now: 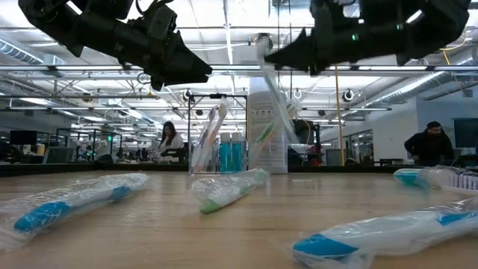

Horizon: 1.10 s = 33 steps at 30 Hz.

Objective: Pick & Place toothbrushing station
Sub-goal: Put the right green toothbrush into the transparent organizer

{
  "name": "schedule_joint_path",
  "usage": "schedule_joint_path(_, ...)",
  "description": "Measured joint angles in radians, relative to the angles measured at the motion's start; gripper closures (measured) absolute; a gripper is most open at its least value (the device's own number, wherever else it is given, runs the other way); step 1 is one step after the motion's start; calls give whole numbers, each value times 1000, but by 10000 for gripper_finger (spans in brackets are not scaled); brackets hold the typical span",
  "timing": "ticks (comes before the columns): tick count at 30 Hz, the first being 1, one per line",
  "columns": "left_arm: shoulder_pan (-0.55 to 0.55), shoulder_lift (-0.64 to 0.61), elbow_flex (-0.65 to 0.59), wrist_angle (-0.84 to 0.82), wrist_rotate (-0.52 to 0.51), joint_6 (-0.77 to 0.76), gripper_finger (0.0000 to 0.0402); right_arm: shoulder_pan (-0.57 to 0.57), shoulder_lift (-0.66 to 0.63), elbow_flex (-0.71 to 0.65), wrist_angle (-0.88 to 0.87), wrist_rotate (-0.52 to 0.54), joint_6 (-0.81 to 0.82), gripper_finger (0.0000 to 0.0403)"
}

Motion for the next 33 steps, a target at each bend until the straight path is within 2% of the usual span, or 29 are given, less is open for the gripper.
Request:
schedule_joint_path(5, 0, 0, 0, 0, 0, 0, 241, -72, -51, 0, 183, 56, -268, 402)
schedule_joint_path(8, 0, 0, 0, 1, 0, 0, 241, -130, -26, 0, 330, -20, -369, 402)
schedule_joint_path(11, 0, 0, 0, 1, 0, 0, 241, -198, 11, 0, 449, -103, -405, 402)
schedule_joint_path(14, 0, 0, 0, 1, 0, 1, 241, -265, 57, 1, 525, -100, -378, 402)
schedule_joint_path(23, 0, 0, 0, 2, 0, 42, 240, -410, 221, 57, 557, -129, -318, 403)
schedule_joint_path(29, 0, 0, 0, 1, 0, 42, 240, -431, 313, 132, 523, -128, -314, 403)
schedule_joint_path(33, 0, 0, 0, 0, 0, 42, 240, -419, 344, 131, 457, -121, -345, 403)
